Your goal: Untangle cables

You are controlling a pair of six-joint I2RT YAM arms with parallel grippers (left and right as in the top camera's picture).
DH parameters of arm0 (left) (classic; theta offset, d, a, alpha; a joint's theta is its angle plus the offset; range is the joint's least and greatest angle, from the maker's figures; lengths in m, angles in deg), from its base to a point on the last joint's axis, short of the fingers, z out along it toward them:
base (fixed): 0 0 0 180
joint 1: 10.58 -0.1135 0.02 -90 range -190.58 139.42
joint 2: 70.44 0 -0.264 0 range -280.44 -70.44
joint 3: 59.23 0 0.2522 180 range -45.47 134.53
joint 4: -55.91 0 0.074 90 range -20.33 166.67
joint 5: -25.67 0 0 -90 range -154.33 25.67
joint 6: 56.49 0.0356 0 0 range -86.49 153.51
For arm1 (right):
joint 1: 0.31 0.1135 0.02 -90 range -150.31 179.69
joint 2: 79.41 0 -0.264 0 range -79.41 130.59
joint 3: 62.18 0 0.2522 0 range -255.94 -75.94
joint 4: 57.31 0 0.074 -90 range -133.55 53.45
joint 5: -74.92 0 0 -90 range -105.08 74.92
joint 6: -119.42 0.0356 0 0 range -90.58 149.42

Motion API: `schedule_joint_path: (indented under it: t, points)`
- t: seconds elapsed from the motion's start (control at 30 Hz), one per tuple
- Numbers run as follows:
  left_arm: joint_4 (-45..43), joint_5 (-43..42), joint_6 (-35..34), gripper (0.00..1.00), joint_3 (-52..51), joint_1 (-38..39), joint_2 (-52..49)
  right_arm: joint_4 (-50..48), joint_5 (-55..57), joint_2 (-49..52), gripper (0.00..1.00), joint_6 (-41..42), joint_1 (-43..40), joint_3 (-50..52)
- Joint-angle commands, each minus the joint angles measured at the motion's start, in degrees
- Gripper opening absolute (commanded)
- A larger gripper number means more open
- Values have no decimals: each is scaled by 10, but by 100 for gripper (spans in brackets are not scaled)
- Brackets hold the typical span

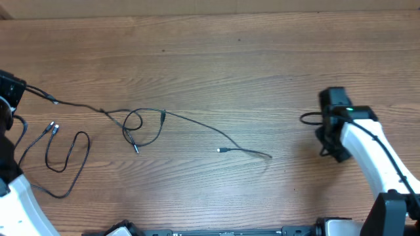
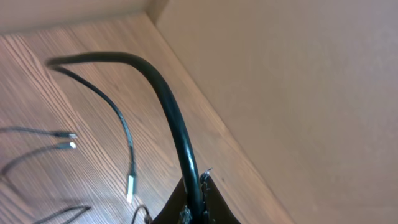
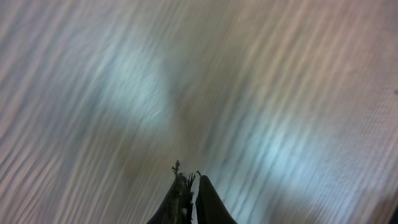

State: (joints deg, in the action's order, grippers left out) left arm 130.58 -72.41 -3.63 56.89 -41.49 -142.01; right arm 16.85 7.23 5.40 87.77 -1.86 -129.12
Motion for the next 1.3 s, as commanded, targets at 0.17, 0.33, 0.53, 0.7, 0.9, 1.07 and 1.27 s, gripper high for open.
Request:
schedule_joint_path:
  t: [0.17, 0.33, 0.53, 0.7, 0.9, 1.07, 1.27]
  points:
    - [9, -144, -19, 4, 5, -1, -43, -25, -142, 1, 60, -166, -49, 8]
    - [32, -171, -18, 4, 5, -1, -44, -31, -267, 1, 73, -250, -49, 8]
    - [61, -174, -14, 4, 5, -1, -44, -20, -482, 1, 77, -334, -43, 8]
    - [61, -211, -4, 4, 5, -1, -44, -7, -618, 1, 73, -338, 6, 8]
    - [61, -221, -1, 4, 5, -1, -44, -31, -636, 1, 73, -296, 120, 8]
    - [61, -237, -1, 4, 5, -1, -44, -138, -635, 1, 84, -266, 221, 8]
    - [62, -246, -1, 4, 5, -1, -44, -323, -423, 2, 100, -267, 330, 9]
